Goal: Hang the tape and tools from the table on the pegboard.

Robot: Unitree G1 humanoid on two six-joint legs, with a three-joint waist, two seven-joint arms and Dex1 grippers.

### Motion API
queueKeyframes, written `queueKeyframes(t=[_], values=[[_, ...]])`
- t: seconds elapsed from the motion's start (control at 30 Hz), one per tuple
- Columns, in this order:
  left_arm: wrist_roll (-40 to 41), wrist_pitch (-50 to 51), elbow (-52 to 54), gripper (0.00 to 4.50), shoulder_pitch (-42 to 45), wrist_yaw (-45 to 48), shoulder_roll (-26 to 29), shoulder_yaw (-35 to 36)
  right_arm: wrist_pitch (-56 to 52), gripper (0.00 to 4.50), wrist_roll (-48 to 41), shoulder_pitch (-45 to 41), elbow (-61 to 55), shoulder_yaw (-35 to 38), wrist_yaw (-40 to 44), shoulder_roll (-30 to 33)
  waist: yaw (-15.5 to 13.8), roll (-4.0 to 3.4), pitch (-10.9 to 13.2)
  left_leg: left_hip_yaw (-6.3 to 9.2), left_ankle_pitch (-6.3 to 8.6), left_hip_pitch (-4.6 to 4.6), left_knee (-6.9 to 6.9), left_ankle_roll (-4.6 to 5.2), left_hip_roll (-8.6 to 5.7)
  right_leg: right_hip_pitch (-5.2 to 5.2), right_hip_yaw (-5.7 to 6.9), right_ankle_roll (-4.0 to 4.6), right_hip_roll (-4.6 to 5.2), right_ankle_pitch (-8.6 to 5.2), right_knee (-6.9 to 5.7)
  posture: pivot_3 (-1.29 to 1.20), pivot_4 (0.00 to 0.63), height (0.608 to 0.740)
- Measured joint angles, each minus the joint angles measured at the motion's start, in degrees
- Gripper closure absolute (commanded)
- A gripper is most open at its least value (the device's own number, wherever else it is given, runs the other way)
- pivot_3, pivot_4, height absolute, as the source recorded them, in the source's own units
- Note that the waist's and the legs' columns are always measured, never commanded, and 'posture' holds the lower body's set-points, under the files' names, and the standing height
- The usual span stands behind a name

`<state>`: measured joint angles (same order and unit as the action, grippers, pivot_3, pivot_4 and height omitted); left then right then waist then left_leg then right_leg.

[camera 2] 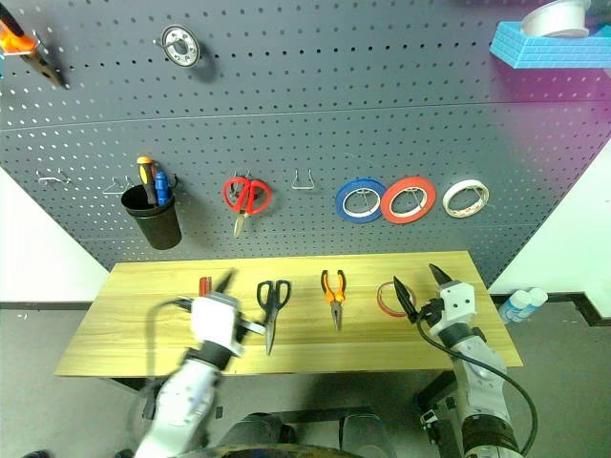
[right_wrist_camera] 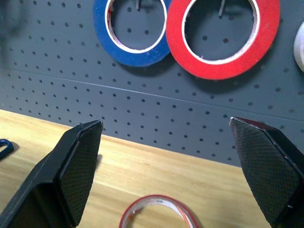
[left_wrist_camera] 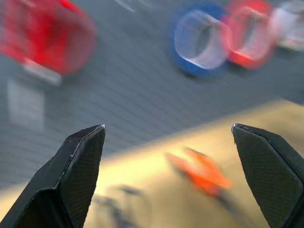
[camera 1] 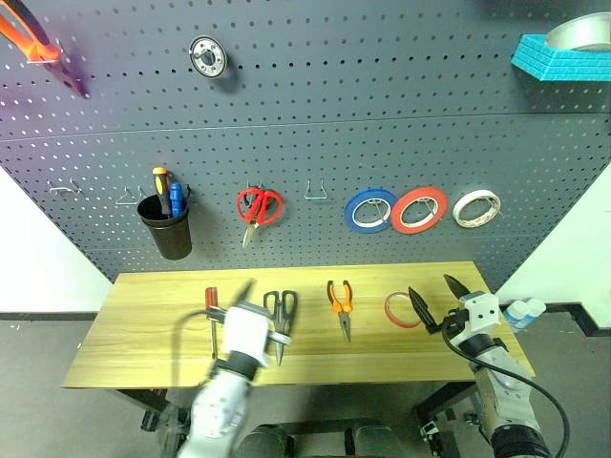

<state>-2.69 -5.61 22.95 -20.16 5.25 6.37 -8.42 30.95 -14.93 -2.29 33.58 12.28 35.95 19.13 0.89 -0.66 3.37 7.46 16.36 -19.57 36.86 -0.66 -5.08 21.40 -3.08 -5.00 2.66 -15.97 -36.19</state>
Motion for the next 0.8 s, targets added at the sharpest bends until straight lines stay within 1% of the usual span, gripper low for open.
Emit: queueKeyframes(t=[0.07, 0.1, 0.17, 0.27, 0.4, 0.5, 0.57, 0.6, 0.63, 0.67, 0.7, 0.73, 0.8], values=[[4.22, 1.90, 2.77, 0.06, 0.18, 1.64, 2.62, 5.22, -0.01, 0.00, -0.17, 0.00, 0.06, 0.52, 0.44, 0.23, -0.06, -0.08, -0.03, -0.02, -0.01, 0.00, 0.00, 0.01, -0.02, -0.02, 0.00, 0.00, 0.02, 0.00, 0.04, -0.07, 0.000, 0.740], [5.80, 2.82, 3.24, 0.06, 0.17, 2.47, 3.16, 6.36, -0.01, 0.00, -0.33, -0.02, 0.15, 0.61, 0.57, 0.35, -0.17, -0.12, -0.05, -0.02, -0.01, -0.01, 0.01, 0.01, -0.07, -0.04, 0.00, -0.01, 0.06, 0.00, 0.06, -0.07, 0.000, 0.740], [7.76, 4.27, 3.03, 0.06, 0.12, 3.79, 2.86, 6.40, 0.00, 0.00, -0.50, -0.16, 0.36, 0.61, 0.95, 0.38, -0.28, -0.16, -0.07, -0.05, 0.01, -0.02, 0.09, 0.06, -0.15, -0.07, 0.00, -0.06, 0.13, -0.01, 0.08, -0.06, 0.000, 0.740], [8.95, 4.92, 2.72, 0.06, 0.12, 4.77, 1.83, 5.29, 0.00, 0.00, -0.57, -0.28, 0.48, 0.61, 1.17, 0.39, -0.21, 0.13, 0.08, -0.04, 0.02, -0.02, 0.10, 0.06, -0.14, -0.07, -0.01, -0.06, 0.12, -0.01, 0.08, -0.06, 0.000, 0.740], [9.53, 4.95, 3.22, 0.06, -0.39, 4.86, 2.11, 6.02, 0.00, 0.00, -0.48, -0.32, 0.55, 0.59, 1.00, 0.25, -0.05, 0.09, 0.07, -0.03, 0.03, -0.01, 0.03, 0.05, -0.06, -0.02, -0.01, -0.06, 0.04, -0.01, 0.05, -0.06, 0.004, 0.740], [9.47, 5.14, 6.04, 0.06, -2.26, 5.04, 2.57, 6.16, -0.53, 0.00, -0.38, -0.09, -0.29, 0.38, 0.33, -0.08, -0.12, 0.08, 0.22, -0.03, 0.04, -0.01, 0.03, 0.03, -0.06, -0.04, -0.03, -0.04, 0.05, -0.02, 0.06, -0.06, 0.035, 0.740], [10.08, 4.75, 7.15, 0.06, -2.95, 5.72, 2.87, 6.11, -0.90, 0.00, -0.40, 0.53, -1.54, 0.31, 0.18, -0.08, -0.18, 0.26, 0.63, -0.04, 0.08, -0.02, 0.05, -0.04, -0.06, -0.06, -0.06, -0.04, 0.08, -0.03, 0.07, -0.05, 0.065, 0.740], [13.45, 2.91, 1.55, 0.06, 1.05, 9.87, 6.30, 8.30, -1.42, 0.00, -0.40, 1.16, -2.45, 0.29, 0.01, -0.09, -0.68, 0.29, 0.84, -0.02, 0.10, 0.01, 0.07, -0.08, -0.01, -0.09, 0.07, -0.02, 0.10, -0.04, 0.02, -0.05, 0.085, 0.740], [16.65, 1.79, -6.63, 0.06, 5.60, 13.55, 10.17, 12.37, -2.04, 0.00, -0.39, 1.35, -3.30, -0.11, -0.07, -0.09, -0.75, 0.13, 1.21, 0.00, 0.12, 0.14, 0.08, -0.12, 0.12, 0.02, 0.22, 0.01, 0.07, -0.04, -0.05, -0.05, 0.094, 0.740], [19.80, 0.84, -15.41, 0.06, 9.25, 16.90, 13.88, 18.13, -2.58, 0.00, -0.40, 1.81, -4.80, -0.41, -0.11, -0.08, -0.30, 0.01, 1.70, 0.04, 0.15, 0.10, 0.06, -0.16, 0.22, 0.02, 0.27, 0.04, -0.01, -0.04, -0.10, -0.05, 0.100, 0.740], [21.70, -0.16, -20.12, 0.06, 10.13, 18.64, 15.67, 22.26, -3.01, 0.00, -0.46, 2.62, -5.76, -0.30, -0.21, 0.02, 0.00, -0.18, 2.01, 0.03, 0.15, 0.04, 0.00, -0.16, 0.26, 0.07, 0.32, 0.04, -0.02, -0.04, -0.12, -0.05, 0.111, 0.740], [23.28, -1.81, -23.34, 0.06, 10.32, 20.64, 16.51, 25.01, -3.45, 0.00, -0.54, 4.49, -6.32, 0.25, -0.37, 0.39, 0.18, -0.07, 2.48, 0.02, 0.15, 0.01, -0.03, -0.16, 0.27, 0.04, 0.30, 0.05, 0.01, -0.04, -0.12, -0.05, 0.123, 0.740], [24.85, -4.82, -27.45, 0.06, 10.31, 24.10, 15.72, 26.20, -4.95, 0.00, -0.58, 6.30, -6.58, 0.82, -0.80, 0.70, 0.25, -0.10, 3.39, -0.12, 0.13, -0.09, -0.02, -0.12, 0.20, 0.17, 0.20, 0.11, 0.13, -0.07, 0.00, -0.05, 0.131, 0.740]])
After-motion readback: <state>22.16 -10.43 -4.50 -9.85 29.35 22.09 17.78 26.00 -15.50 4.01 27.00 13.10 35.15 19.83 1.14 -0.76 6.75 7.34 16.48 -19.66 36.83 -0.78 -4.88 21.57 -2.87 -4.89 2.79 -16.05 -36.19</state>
